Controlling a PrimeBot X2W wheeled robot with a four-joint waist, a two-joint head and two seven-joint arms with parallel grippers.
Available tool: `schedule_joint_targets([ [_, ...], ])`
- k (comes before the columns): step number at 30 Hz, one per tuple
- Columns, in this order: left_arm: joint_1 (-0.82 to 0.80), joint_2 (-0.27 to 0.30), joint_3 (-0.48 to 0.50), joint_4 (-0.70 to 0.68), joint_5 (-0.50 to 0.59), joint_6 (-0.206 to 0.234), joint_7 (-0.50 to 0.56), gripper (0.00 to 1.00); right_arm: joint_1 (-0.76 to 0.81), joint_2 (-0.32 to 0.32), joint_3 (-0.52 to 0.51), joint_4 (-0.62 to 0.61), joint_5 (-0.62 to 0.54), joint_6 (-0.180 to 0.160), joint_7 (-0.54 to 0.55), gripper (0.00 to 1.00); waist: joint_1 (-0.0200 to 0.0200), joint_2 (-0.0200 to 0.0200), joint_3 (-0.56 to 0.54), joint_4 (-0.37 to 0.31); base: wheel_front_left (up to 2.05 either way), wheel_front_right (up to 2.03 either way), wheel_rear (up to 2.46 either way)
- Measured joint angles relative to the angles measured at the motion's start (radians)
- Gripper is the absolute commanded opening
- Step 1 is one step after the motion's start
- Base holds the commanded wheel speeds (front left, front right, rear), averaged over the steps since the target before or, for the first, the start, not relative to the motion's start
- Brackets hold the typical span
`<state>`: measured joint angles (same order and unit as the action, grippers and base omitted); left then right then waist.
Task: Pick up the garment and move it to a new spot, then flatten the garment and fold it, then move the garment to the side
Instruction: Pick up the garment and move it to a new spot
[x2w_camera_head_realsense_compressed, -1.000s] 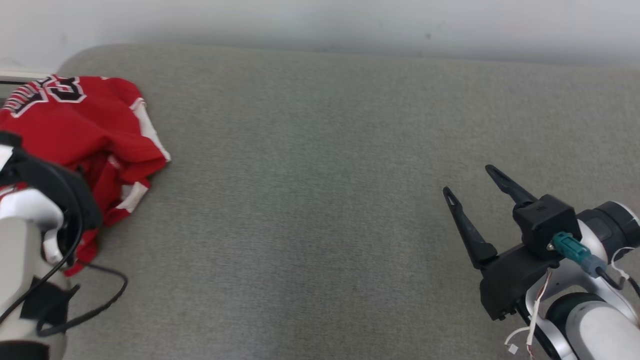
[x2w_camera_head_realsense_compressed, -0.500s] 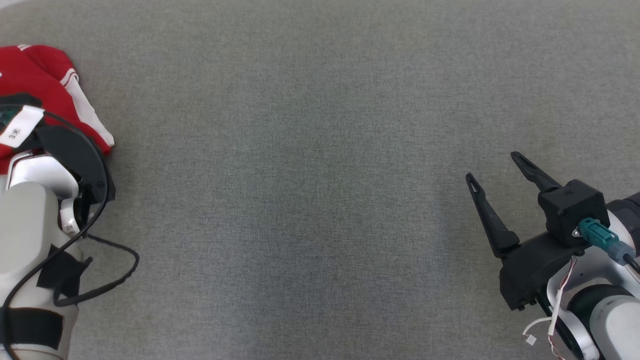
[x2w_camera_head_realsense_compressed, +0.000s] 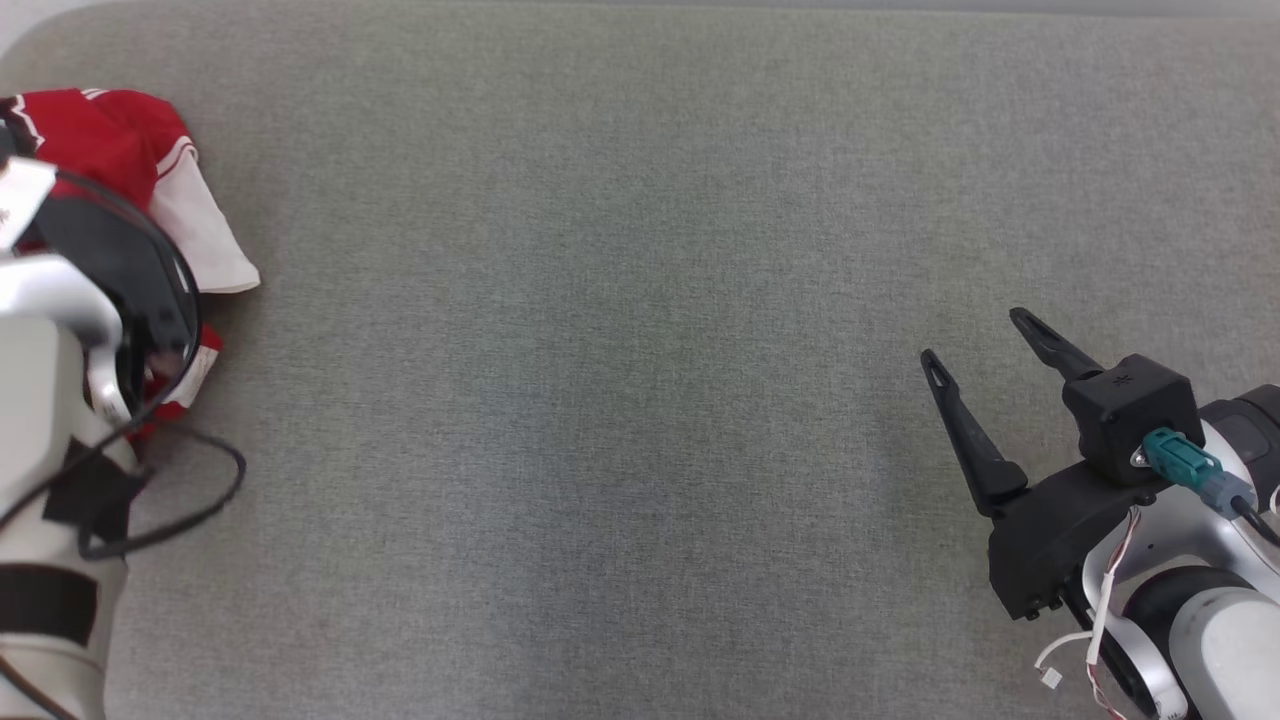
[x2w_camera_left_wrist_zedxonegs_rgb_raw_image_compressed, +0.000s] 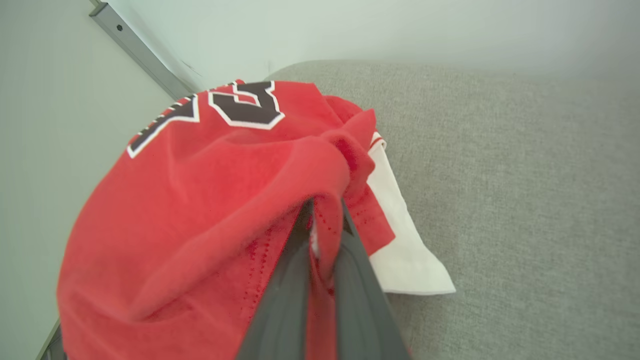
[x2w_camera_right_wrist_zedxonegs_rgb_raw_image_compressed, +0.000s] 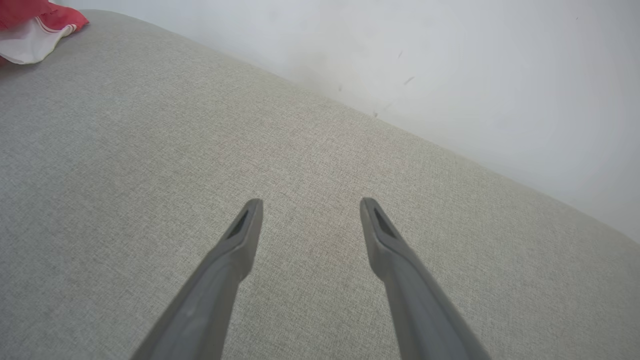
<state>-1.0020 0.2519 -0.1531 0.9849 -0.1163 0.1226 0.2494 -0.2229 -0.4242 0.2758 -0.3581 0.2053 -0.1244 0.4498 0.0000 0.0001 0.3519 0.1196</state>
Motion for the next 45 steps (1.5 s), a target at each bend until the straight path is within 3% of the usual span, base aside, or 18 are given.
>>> schedule_joint_targets([
  [11, -0.137, -0.02, -0.029, -0.017, 0.023, -0.026, -0.158, 0.0, -0.019, 0.055, 0.003, 0.078, 0.024, 0.0, -0.018, 1.0, 0.0, 0.0, -0.062, 0.015, 0.0, 0.0, 0.0],
  [17, -0.16, -0.105, -0.084, -0.034, 0.039, -0.059, -0.225, 0.0, -0.021, 0.093, 0.01, 0.139, 0.032, 0.0, -0.04, 1.0, 0.0, -0.0001, -0.123, 0.008, 0.0, 0.0, 0.0],
  [25, -0.148, -0.217, -0.165, -0.104, 0.067, -0.071, -0.278, 0.0, -0.006, 0.154, 0.029, 0.205, 0.044, 0.0, -0.074, 1.0, -0.0001, -0.0001, -0.214, -0.026, 0.0, 0.0, 0.0],
  [40, -0.128, -0.23, -0.308, -0.342, 0.063, -0.146, -0.258, 0.0, 0.056, 0.19, 0.03, 0.215, 0.049, 0.0, -0.104, 1.0, -0.0002, -0.0001, -0.307, -0.18, 0.0, 0.0, 0.0],
  [45, -0.095, -0.223, -0.451, -0.485, -0.037, -0.156, -0.243, 0.0, 0.059, 0.204, 0.037, 0.214, 0.049, 0.0, -0.11, 1.0, -0.0002, -0.0001, -0.313, -0.242, 0.0, 0.0, 0.0],
])
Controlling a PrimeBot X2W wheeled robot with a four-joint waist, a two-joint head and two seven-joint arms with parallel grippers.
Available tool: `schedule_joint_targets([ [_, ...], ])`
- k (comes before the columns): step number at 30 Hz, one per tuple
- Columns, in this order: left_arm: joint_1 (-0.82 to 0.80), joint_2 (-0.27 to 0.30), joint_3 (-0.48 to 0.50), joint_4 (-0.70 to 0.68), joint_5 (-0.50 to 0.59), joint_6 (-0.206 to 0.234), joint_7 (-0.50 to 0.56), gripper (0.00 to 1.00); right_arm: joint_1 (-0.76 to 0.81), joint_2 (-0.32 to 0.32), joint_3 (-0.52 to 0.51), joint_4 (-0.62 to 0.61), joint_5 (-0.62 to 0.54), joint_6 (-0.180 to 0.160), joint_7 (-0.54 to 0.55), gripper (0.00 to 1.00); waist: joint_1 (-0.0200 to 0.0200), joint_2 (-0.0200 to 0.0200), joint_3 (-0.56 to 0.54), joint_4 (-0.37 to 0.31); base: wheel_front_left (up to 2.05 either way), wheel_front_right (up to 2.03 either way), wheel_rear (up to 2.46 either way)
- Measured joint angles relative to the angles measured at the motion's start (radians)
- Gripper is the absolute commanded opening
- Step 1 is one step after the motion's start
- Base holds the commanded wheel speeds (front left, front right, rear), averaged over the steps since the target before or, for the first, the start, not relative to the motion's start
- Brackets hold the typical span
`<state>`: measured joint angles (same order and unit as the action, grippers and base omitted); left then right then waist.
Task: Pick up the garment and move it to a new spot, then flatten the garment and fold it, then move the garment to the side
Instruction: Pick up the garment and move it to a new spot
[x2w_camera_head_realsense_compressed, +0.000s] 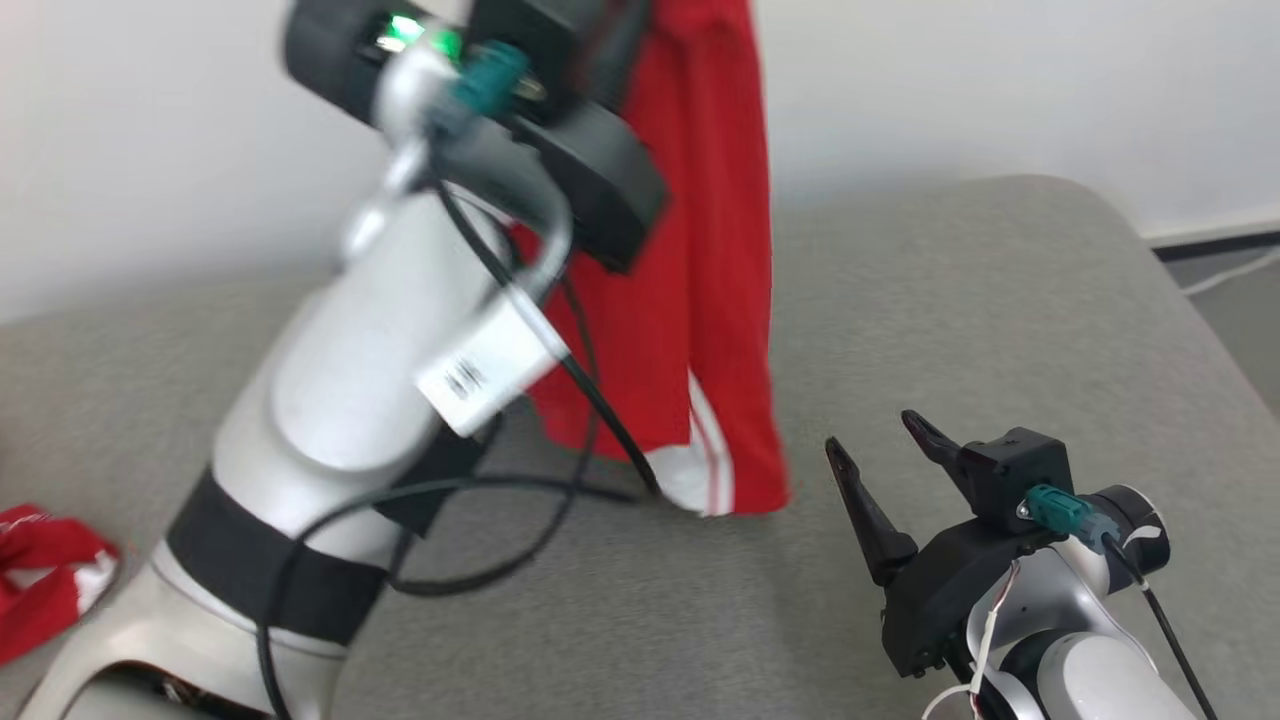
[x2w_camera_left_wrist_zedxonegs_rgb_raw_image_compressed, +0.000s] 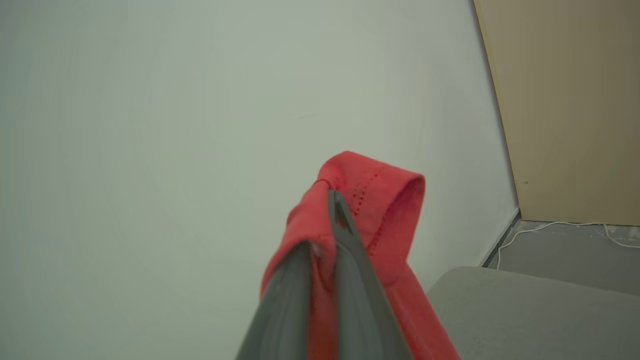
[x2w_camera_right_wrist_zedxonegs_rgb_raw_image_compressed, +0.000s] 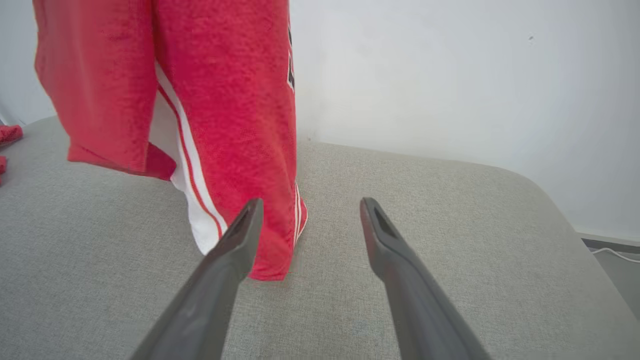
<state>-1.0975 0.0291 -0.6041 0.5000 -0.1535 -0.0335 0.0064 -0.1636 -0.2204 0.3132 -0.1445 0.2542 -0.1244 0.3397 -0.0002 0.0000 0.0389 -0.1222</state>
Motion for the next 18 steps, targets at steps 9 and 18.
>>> schedule_joint_targets([
  [9, 0.007, 0.0, -0.117, -0.064, -0.061, 0.025, 0.014, 0.0, 0.0, 0.013, 0.001, 0.01, 0.0, 0.0, -0.016, 1.0, 0.0002, 0.0, 0.009, -0.118, 0.0, 0.0, 0.0],
  [18, 0.065, 0.001, -0.114, 0.054, -0.06, 0.032, 0.037, 0.0, 0.053, 0.007, -0.053, 0.006, 0.0, 0.0, -0.038, 1.0, 0.0002, 0.0, 0.033, -0.191, 0.0, 0.0, 0.0],
])
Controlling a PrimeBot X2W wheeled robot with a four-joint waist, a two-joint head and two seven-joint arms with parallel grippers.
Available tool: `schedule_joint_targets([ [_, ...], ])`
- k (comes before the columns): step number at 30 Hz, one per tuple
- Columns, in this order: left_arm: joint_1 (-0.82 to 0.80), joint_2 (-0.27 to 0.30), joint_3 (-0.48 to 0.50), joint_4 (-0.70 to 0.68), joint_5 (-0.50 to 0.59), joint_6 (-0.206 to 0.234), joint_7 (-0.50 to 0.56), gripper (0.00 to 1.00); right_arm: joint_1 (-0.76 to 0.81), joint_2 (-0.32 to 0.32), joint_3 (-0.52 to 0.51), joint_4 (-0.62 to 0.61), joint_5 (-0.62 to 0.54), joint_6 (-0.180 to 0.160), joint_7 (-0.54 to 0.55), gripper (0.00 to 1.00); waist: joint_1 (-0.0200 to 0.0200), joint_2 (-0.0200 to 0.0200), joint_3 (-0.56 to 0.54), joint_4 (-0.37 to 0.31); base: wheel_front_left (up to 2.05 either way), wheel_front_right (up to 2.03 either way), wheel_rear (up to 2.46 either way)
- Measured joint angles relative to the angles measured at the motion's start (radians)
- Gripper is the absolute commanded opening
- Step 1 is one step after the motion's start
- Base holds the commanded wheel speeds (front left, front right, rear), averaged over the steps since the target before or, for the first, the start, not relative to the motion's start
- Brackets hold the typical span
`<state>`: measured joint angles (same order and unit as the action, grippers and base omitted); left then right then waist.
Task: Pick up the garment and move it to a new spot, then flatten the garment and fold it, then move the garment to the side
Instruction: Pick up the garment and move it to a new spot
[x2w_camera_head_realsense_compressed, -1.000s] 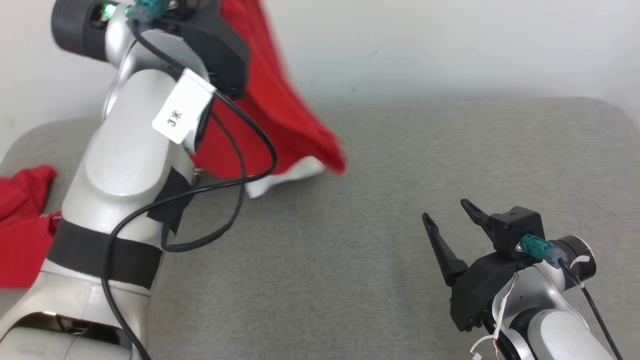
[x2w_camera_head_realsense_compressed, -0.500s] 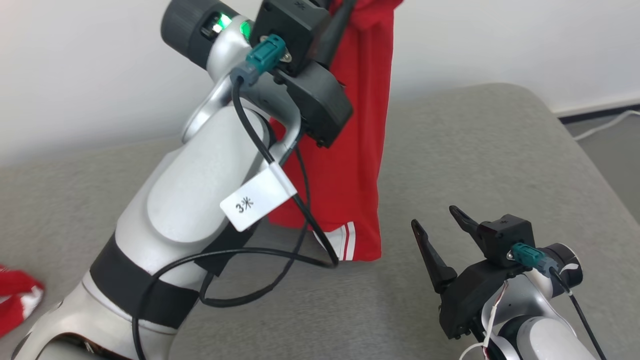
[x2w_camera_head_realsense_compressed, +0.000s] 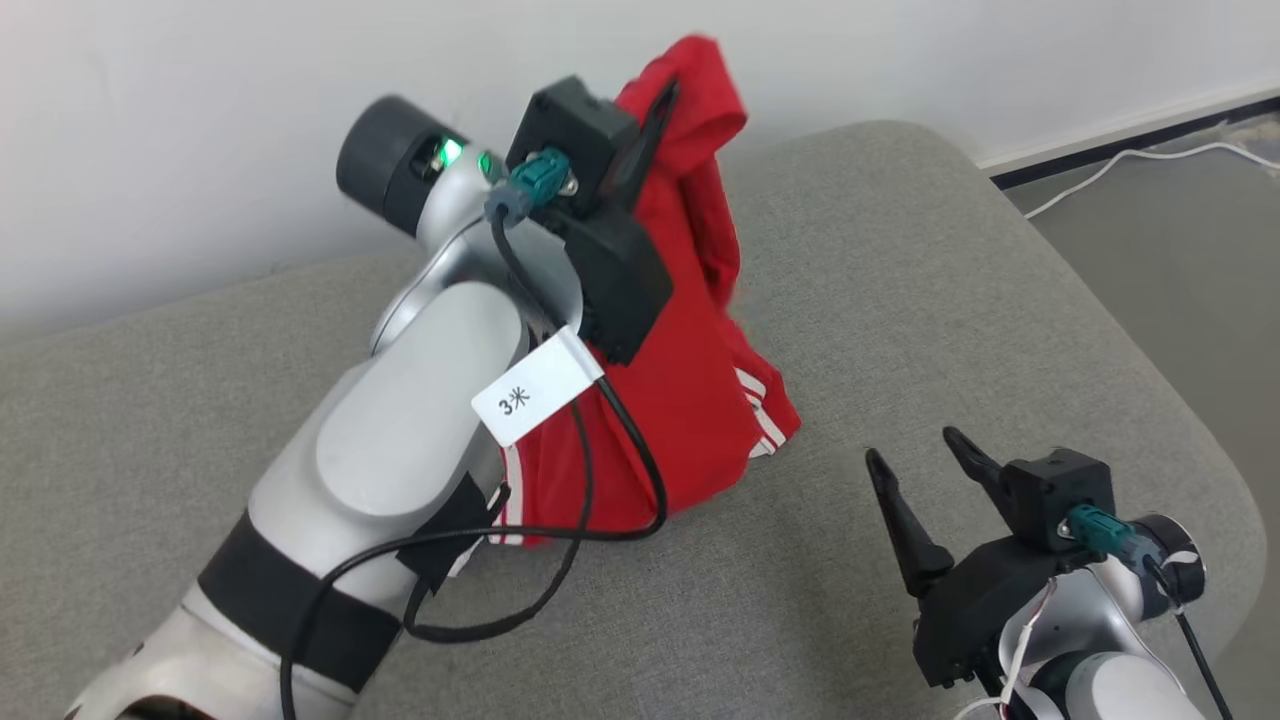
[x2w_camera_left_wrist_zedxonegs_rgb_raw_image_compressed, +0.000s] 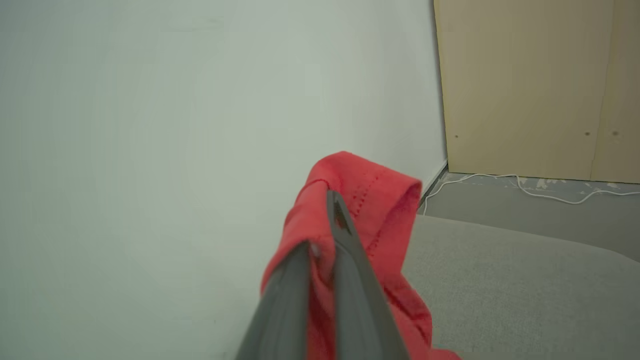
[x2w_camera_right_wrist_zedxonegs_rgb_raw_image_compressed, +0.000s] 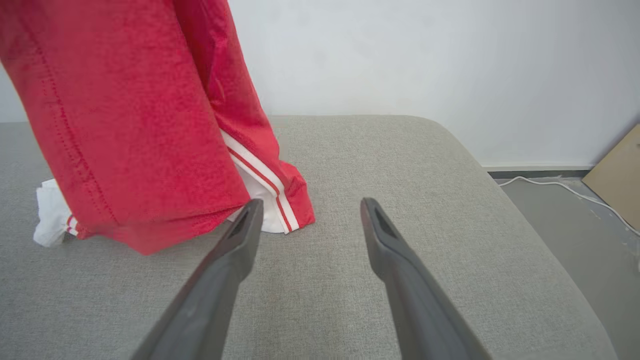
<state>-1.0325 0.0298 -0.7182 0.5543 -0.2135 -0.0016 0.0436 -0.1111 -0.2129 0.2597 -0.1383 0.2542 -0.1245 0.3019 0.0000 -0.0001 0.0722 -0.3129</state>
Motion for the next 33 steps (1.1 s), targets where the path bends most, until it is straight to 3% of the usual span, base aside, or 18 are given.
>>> schedule_joint_targets([
  [4, 0.063, 0.022, -0.006, 0.029, 0.0, -0.009, 0.011, 0.0, 0.019, 0.001, -0.021, -0.002, 0.0, 0.0, -0.008, 1.0, 0.0001, 0.0001, 0.007, 0.012, 0.0, 0.0, 0.0],
  [10, 0.194, 0.107, -0.034, 0.008, 0.001, -0.017, 0.015, 0.0, 0.027, 0.007, -0.038, -0.008, 0.0, 0.0, -0.013, 1.0, 0.0001, 0.0001, 0.009, 0.049, 0.0, 0.0, 0.0],
  [19, 0.439, 0.289, -0.059, -0.086, 0.016, 0.005, 0.035, 0.0, 0.082, 0.013, -0.077, -0.031, -0.005, 0.0, -0.02, 1.0, 0.0, 0.0, 0.006, 0.123, 0.0, 0.0, 0.0],
  [25, 0.461, 0.337, -0.043, -0.088, 0.016, 0.013, 0.04, 0.0, 0.086, 0.02, -0.082, -0.043, -0.01, 0.0, -0.02, 1.0, 0.0001, 0.0001, 0.015, 0.165, 0.0, 0.0, 0.0],
  [26, 0.461, 0.341, -0.039, -0.088, 0.016, 0.021, 0.04, 0.37, 0.085, 0.021, -0.08, -0.046, -0.01, 0.0, -0.019, 1.0, 0.0001, 0.0001, 0.018, 0.171, 0.0, 0.0, 0.0],
  [27, 0.461, 0.346, -0.034, -0.086, 0.014, 0.023, 0.04, 0.92, 0.083, 0.023, -0.077, -0.048, -0.01, 0.0, -0.019, 1.0, 0.0, 0.0, 0.021, 0.175, 0.0, 0.0, 0.0],
  [28, 0.464, 0.351, -0.028, -0.084, 0.009, 0.026, 0.04, 1.0, 0.08, 0.024, -0.072, -0.049, -0.01, 0.0, -0.019, 1.0, 0.0, 0.0, 0.026, 0.179, 0.0, 0.0, 0.0],
  [33, 0.497, 0.359, -0.004, -0.07, -0.003, 0.047, 0.044, 1.0, 0.063, 0.03, -0.065, -0.037, -0.01, 0.0, -0.012, 1.0, 0.0001, 0.0001, 0.044, 0.188, 0.0, 0.0, 0.0],
])
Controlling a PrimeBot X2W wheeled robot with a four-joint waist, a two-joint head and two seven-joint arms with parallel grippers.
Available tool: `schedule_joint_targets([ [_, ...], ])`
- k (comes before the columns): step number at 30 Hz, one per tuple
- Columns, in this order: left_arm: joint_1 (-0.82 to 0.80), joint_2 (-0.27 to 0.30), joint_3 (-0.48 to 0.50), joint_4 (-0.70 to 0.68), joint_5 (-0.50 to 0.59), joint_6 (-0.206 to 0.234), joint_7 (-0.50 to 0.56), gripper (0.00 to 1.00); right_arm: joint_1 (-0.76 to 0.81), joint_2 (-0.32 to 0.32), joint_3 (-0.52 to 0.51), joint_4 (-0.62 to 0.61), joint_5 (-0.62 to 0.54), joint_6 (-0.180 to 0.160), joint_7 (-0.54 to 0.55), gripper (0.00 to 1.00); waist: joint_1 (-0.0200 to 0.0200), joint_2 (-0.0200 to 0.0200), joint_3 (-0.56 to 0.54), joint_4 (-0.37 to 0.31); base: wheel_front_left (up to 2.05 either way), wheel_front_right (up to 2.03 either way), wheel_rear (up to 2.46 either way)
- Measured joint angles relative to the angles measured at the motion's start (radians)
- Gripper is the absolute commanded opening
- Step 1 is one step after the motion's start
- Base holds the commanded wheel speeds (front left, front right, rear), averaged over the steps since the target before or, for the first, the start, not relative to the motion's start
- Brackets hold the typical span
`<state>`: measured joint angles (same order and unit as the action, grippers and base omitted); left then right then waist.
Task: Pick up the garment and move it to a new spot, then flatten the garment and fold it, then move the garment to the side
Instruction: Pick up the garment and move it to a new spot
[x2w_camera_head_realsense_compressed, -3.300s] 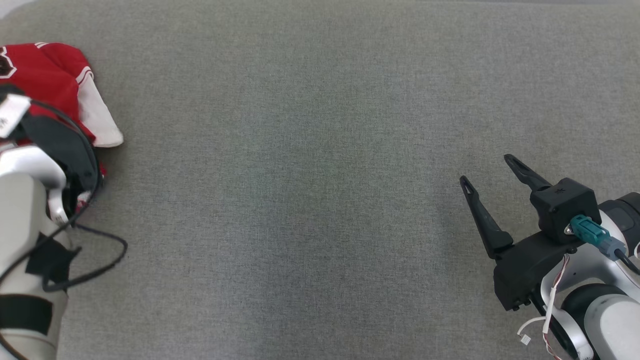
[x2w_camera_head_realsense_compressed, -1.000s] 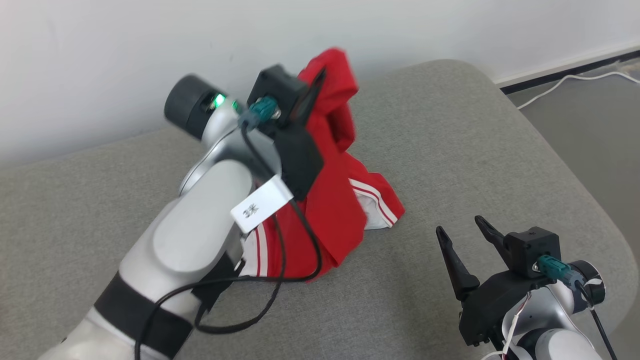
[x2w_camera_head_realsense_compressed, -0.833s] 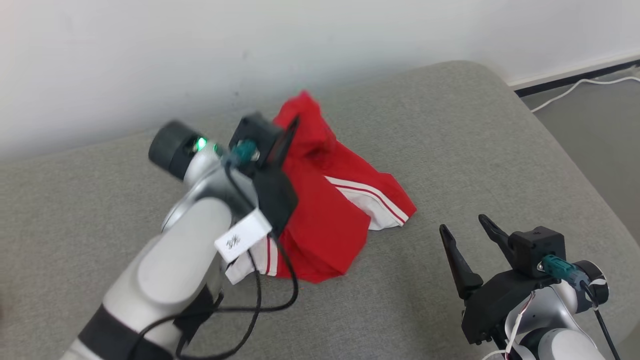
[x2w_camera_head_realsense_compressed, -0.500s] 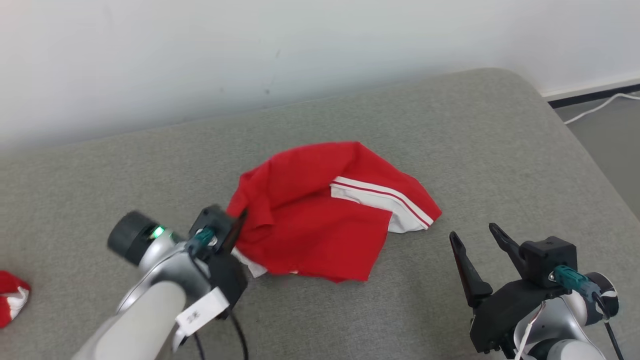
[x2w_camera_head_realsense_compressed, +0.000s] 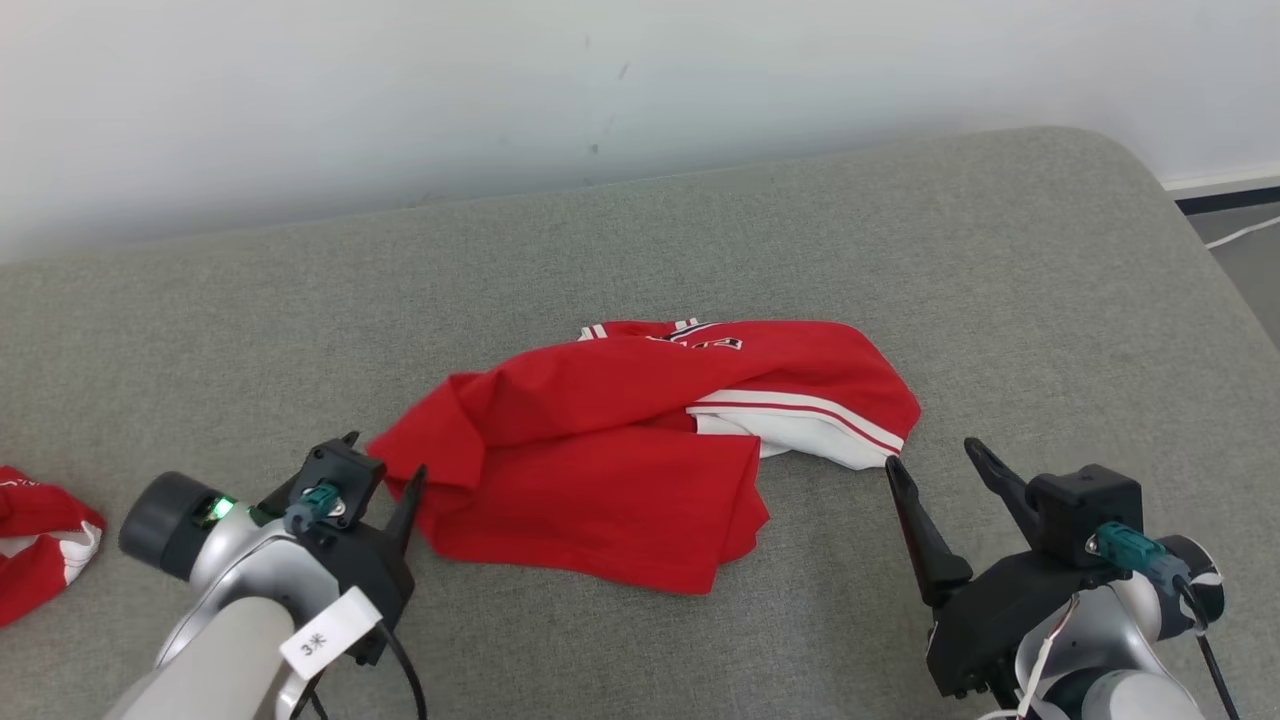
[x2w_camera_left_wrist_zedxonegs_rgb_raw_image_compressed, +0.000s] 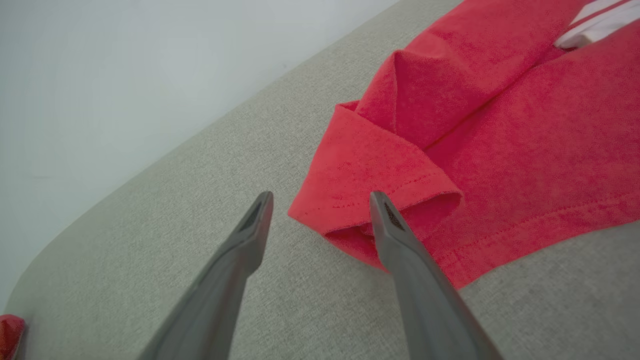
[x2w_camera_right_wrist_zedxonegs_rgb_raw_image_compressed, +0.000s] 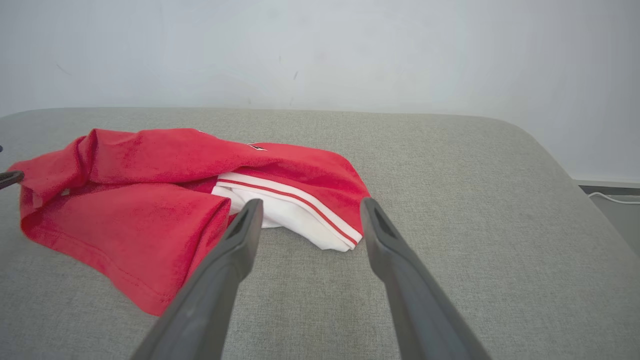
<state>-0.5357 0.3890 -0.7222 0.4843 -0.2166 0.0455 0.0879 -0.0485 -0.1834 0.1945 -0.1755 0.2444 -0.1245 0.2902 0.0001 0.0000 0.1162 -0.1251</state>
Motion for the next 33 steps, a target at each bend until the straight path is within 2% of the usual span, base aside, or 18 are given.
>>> schedule_joint_targets([
  [3, 0.013, 0.012, 0.017, 0.0, -0.006, 0.015, 0.0, 1.0, -0.01, 0.001, 0.002, 0.005, 0.0, 0.0, 0.0, 1.0, 0.0, 0.0, 0.003, -0.001, 0.0, 0.0, 0.0],
  [9, 0.068, 0.036, 0.111, -0.011, -0.065, 0.057, -0.02, 1.0, -0.019, 0.007, -0.015, 0.018, 0.0, 0.0, -0.001, 1.0, 0.0, 0.0001, 0.005, -0.01, 0.0, 0.0, 0.0],
  [14, 0.146, 0.017, 0.205, -0.083, -0.121, 0.077, -0.1, 1.0, -0.018, 0.038, -0.111, 0.049, -0.02, 0.0, -0.041, 1.0, 0.0, 0.0001, -0.007, -0.01, 0.0, 0.0, 0.0],
  [21, 0.27, -0.065, 0.321, -0.222, -0.193, 0.078, -0.257, 1.0, -0.023, 0.045, -0.156, 0.042, -0.002, -0.003, -0.162, 1.0, -0.0001, 0.0001, -0.03, 0.001, 0.0, 0.0, 0.0],
  [24, 0.359, -0.131, 0.393, -0.258, -0.199, 0.079, -0.31, 1.0, -0.02, 0.053, -0.158, 0.048, 0.007, -0.003, -0.203, 1.0, -0.0002, 0.0001, -0.039, 0.002, 0.0, 0.0, 0.0],
  [28, 0.438, -0.206, 0.439, -0.292, -0.202, 0.079, -0.328, 1.0, -0.014, 0.051, -0.157, 0.069, 0.008, 0.002, -0.256, 1.0, -0.0002, 0.0001, -0.048, 0.004, 0.0, 0.0, 0.0],
  [33, 0.475, -0.234, 0.473, -0.319, -0.182, 0.079, -0.335, 1.0, 0.011, 0.057, -0.181, 0.109, 0.016, 0.001, -0.322, 1.0, -0.0001, 0.0001, -0.059, 0.008, 0.0, 0.0, 0.0],
])
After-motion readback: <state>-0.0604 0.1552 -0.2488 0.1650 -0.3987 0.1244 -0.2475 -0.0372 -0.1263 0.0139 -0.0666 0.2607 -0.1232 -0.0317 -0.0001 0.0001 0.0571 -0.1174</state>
